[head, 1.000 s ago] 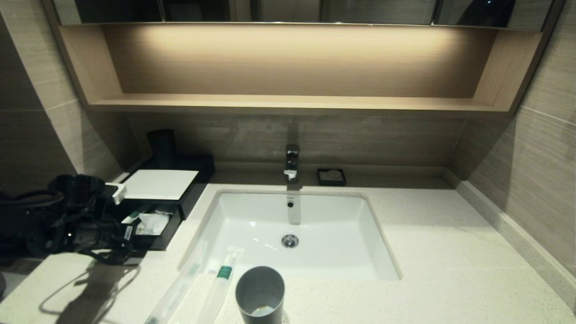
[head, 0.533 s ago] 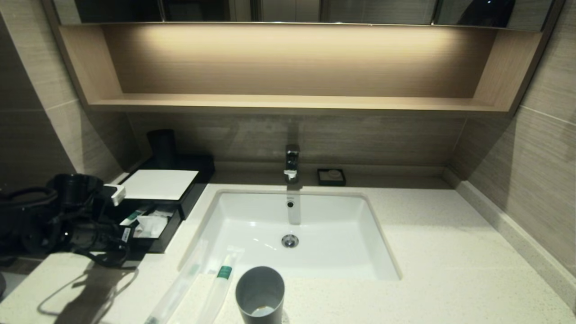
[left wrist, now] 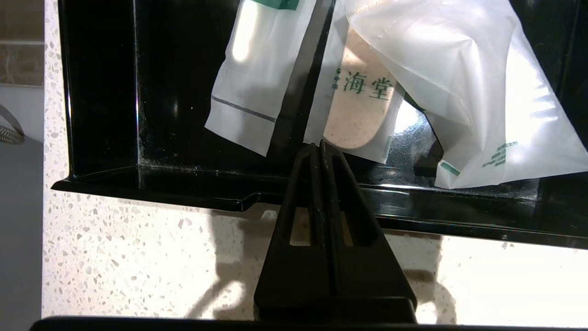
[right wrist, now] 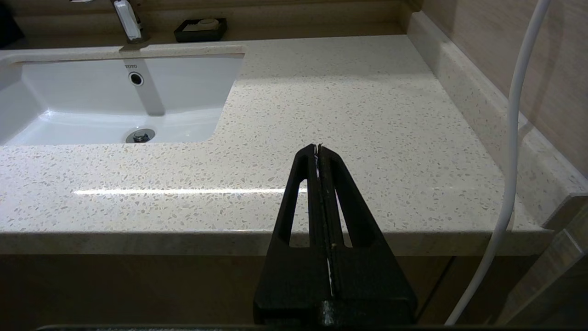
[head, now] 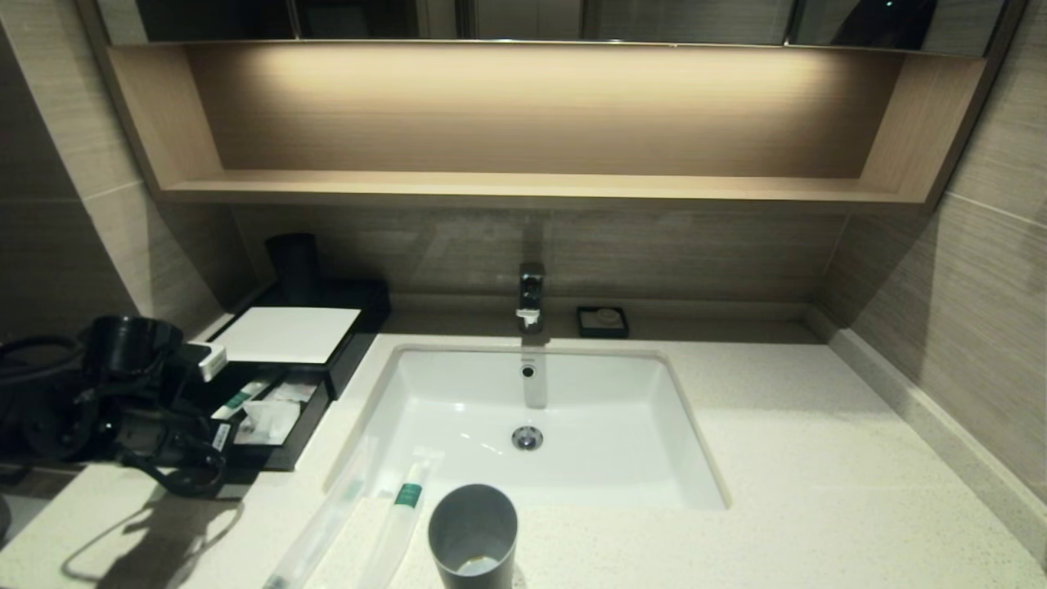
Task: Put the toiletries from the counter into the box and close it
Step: Open the drawer
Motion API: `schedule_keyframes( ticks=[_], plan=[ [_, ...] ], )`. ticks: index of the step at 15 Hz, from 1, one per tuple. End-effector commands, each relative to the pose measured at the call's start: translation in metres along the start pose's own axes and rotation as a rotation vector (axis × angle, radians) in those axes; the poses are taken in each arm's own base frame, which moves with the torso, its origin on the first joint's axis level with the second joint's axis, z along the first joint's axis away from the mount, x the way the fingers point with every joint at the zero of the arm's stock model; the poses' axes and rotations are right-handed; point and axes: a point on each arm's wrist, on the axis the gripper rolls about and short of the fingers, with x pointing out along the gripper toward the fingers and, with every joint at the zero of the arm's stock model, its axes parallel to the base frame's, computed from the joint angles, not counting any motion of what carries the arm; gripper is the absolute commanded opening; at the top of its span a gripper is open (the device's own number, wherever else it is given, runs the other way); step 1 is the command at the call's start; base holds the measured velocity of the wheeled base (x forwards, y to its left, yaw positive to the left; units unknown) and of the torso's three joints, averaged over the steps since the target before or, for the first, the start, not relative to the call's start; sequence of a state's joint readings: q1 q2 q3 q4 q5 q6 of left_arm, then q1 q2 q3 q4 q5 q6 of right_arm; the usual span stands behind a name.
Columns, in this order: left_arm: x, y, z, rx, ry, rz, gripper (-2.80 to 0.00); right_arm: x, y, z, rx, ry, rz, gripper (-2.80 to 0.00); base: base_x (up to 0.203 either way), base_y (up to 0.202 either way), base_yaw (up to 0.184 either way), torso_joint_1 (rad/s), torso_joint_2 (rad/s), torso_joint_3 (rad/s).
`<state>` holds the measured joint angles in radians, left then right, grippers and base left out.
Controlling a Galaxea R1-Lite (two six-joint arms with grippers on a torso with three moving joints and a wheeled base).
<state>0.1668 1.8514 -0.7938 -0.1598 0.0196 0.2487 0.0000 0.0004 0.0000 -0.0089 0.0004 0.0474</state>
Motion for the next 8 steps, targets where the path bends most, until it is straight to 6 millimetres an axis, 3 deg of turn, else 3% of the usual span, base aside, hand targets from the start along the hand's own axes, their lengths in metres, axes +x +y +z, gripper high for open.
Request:
schedule_keyframes(
  ticks=[1,8],
  plan=[
    [-0.005,0.001,0.002,0.001,0.015,-0.003,-2.80,0.000,0.000,0.000,0.000,-0.001,0.001,-2.80,0.000,0.000,0.000,0.000,0.00,0.000],
    [-0.015,0.003,0.002,-0.001,0.036,-0.004,-2.80,0.000,0.000,0.000,0.000,-0.001,0.001,-2.80,0.000,0.000,0.000,0.000,0.00,0.000]
  ],
)
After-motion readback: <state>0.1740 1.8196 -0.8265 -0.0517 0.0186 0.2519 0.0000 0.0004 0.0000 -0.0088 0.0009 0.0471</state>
